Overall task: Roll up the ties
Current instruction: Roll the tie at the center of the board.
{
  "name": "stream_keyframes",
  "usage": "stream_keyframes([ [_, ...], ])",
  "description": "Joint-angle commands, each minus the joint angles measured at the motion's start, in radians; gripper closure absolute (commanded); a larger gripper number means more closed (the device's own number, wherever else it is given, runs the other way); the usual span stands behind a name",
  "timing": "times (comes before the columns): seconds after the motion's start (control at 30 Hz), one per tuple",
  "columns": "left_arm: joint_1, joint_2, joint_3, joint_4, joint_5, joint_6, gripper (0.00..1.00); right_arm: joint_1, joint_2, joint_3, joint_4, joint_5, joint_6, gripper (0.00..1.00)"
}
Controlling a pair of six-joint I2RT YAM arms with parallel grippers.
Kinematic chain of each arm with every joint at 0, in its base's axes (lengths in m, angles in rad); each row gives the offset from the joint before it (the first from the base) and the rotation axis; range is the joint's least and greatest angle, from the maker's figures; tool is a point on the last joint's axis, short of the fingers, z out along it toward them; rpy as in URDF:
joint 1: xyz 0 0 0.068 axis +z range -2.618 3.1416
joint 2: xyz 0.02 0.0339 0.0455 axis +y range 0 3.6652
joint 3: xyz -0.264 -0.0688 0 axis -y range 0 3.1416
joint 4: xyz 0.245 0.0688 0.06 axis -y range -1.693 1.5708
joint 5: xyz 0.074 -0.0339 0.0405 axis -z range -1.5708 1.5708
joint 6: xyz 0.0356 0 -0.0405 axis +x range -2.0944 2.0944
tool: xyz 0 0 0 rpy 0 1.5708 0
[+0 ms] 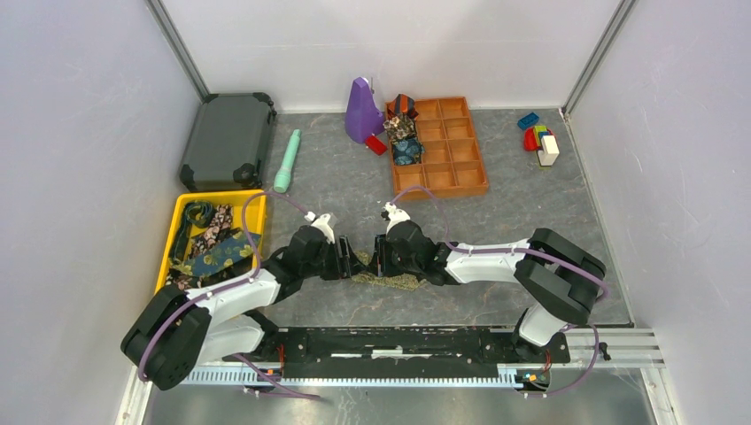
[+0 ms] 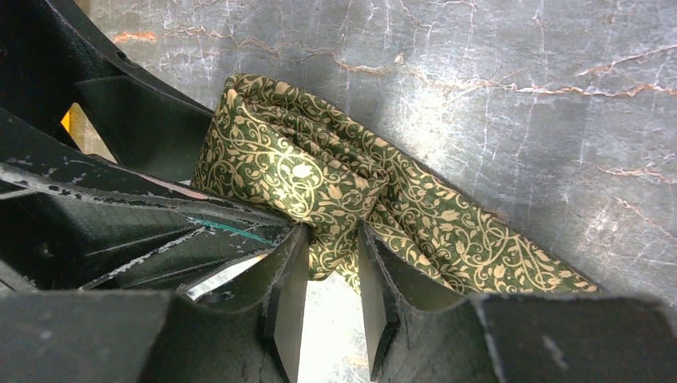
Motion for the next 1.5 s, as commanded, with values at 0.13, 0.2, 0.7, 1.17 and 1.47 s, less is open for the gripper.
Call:
stream_keyframes([
  [0.13,0.006,0.006,-0.026,0.077,0.010,0.030,0.43,-0.009,0.016,-0.013,0.004,0.000,-0.015,0.66],
  [0.2,0.005,0.006,-0.027,0.082,0.008,0.025,0.49,-0.010,0.013,-0.012,0.002,0.000,-0.016,0.66],
  [0.7,0.003,-0.067,0.038,-0.119,-0.115,0.033,0.65,-0.012,-0.034,0.090,-0.042,-0.044,-0.046,0.59],
  [1.17,-0.067,-0.140,0.160,-0.407,-0.327,0.047,0.66,-0.006,0.059,0.134,0.028,-0.111,-0.013,0.65],
  [1.47,-0.160,-0.082,0.244,-0.516,-0.483,0.027,0.66,-0.006,0.129,0.141,0.070,-0.164,-0.014,0.69],
])
